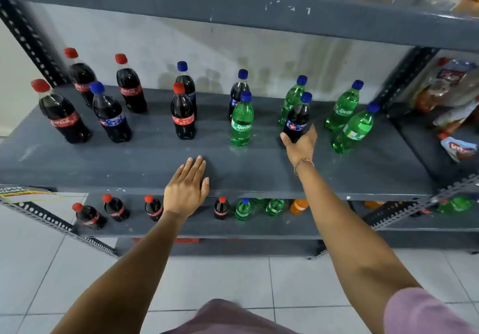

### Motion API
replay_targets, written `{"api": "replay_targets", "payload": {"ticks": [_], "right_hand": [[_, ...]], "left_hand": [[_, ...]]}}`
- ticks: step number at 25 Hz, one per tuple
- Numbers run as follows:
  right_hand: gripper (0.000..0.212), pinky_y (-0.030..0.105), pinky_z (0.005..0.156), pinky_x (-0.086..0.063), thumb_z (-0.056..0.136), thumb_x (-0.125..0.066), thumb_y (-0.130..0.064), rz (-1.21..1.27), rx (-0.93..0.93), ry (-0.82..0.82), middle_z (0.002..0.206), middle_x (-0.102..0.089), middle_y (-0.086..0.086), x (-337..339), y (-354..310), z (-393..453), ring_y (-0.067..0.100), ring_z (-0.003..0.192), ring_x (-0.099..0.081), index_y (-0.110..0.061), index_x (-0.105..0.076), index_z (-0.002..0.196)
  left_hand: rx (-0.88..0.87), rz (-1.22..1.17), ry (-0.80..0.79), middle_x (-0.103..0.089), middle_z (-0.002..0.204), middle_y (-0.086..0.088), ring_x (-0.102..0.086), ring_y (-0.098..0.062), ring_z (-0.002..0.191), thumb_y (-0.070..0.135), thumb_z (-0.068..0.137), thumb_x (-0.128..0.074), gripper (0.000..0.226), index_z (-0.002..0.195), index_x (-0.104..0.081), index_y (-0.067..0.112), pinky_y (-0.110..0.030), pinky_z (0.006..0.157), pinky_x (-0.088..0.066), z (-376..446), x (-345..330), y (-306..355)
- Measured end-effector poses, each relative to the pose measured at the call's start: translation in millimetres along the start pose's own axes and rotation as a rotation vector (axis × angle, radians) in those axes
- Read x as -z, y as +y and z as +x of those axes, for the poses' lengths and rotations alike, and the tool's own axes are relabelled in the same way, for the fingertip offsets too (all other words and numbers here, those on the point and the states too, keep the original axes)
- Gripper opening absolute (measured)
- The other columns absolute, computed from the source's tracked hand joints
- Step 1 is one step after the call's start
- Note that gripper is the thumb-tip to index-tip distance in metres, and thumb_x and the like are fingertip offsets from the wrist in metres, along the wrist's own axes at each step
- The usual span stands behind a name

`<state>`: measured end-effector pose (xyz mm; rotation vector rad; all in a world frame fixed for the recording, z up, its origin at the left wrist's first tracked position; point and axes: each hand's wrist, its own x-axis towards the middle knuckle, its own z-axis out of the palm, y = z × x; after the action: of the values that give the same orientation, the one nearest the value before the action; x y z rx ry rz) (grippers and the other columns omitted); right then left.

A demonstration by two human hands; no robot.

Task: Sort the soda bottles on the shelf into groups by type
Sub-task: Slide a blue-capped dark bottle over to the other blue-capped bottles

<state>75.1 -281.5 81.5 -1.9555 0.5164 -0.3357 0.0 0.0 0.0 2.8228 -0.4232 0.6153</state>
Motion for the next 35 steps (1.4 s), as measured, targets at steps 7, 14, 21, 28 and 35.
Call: {"api": "replay_targets", "payload": {"ticks": [7,14,21,28,35], "right_hand": [[0.058,0.027,0.095,-0.04,0.077,-0.069,-0.008,0.051,0.057,0.097,0.125,-0.054,0.017,-10,-6,6,0.029,0.116,-0.052,-0.001,-0.038,0.125],[0.056,0.013,0.081,-0.038,0.076,-0.071,-0.012,0.06,0.102,0.107,0.121,-0.059,0.015,-9,0,-30,0.026,0.109,-0.055,-0.004,-0.042,0.123],[0.053,0.028,0.093,-0.044,0.074,-0.072,-0.013,0.11,0.143,0.109,0.117,-0.06,0.012,-25,4,-75,0.024,0.107,-0.057,-0.01,-0.046,0.12],[0.056,0.032,0.097,-0.043,0.074,-0.066,-0.007,0.027,0.291,-0.008,0.119,-0.057,0.01,-55,2,-114,0.023,0.111,-0.053,-0.012,-0.044,0.125],[0.054,0.019,0.091,-0.039,0.075,-0.07,-0.009,0.061,0.3,-0.191,0.118,-0.058,0.009,-92,-27,-125,0.015,0.104,-0.054,-0.01,-0.044,0.122]], "left_hand": [[-0.014,0.042,0.053,-0.058,0.13,-0.01,-0.053,-0.027,0.122,0.029,0.098,-0.025,0.049,0.124,-0.058,0.003,-0.036,0.103,-0.039,0,-1,0],[-0.018,0.028,-0.028,-0.056,0.132,-0.012,-0.05,-0.027,0.125,0.033,0.1,-0.025,0.051,0.125,-0.056,0.002,-0.038,0.105,-0.038,-3,6,0],[-0.004,0.066,-0.142,-0.048,0.141,-0.008,-0.041,-0.027,0.132,0.037,0.099,-0.02,0.054,0.134,-0.047,0.007,-0.041,0.11,-0.024,-21,20,-6],[0.08,0.065,-0.186,-0.043,0.144,-0.012,-0.034,-0.028,0.136,0.04,0.099,-0.015,0.058,0.137,-0.042,0.003,-0.037,0.113,-0.016,-31,25,-9],[0.062,0.084,-0.179,-0.044,0.143,-0.012,-0.035,-0.028,0.136,0.04,0.1,-0.015,0.058,0.136,-0.043,0.003,-0.037,0.113,-0.017,-31,25,-9]]}}
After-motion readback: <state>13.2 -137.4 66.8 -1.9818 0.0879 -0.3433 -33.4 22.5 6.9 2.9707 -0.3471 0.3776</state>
